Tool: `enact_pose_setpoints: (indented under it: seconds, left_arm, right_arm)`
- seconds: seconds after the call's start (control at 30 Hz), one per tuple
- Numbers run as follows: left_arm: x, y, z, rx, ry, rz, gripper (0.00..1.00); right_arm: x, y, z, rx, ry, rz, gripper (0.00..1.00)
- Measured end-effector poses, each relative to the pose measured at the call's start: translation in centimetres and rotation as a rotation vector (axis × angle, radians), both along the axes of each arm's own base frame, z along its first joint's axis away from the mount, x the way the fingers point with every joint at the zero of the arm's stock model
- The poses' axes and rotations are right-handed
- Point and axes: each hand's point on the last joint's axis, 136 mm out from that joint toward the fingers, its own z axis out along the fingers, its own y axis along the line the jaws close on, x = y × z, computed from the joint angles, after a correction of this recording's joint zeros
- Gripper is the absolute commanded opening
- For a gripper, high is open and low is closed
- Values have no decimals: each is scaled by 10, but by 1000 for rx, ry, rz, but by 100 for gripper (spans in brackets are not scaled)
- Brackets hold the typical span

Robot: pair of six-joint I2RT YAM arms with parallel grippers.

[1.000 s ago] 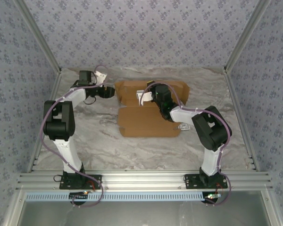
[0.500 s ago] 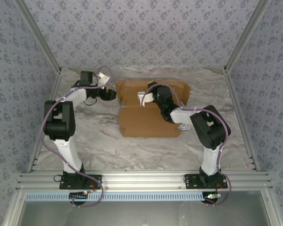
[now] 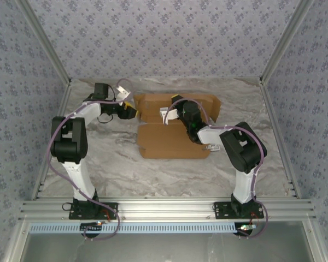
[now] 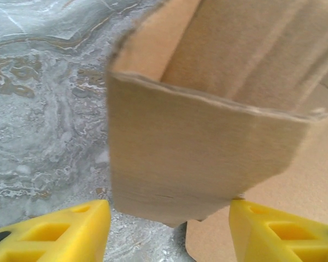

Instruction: Fold the paper box

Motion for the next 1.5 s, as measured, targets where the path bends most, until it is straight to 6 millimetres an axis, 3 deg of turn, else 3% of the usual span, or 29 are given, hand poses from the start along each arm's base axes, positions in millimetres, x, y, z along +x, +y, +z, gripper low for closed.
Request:
enact_pose_setpoints:
  seconds: [0.37,0.57,0.9,1.13,1.27,1.5]
  left_arm:
    - [-10,-5,19,-7,-58,-102,63]
    - [-10,4,20,11,-67,-102,69]
    - [-4,64,41,76,-143,43,70]
    - [30,97,31,142,-132,232,65]
    - [50,91,10,182,-107,237,66]
    - [61,45,-6,201,-92,106,66]
  right_arm:
    - [0,0,0,-1,2,-1,0]
    - [0,0,0,-2,4,-1,0]
    - [0,0,-1,-3,6,-1,0]
    - [0,0,-1,-3,6,-1,0]
    - [0,0,-1,-3,6,-1,0]
    - [0,0,-1,-4,6,-3,0]
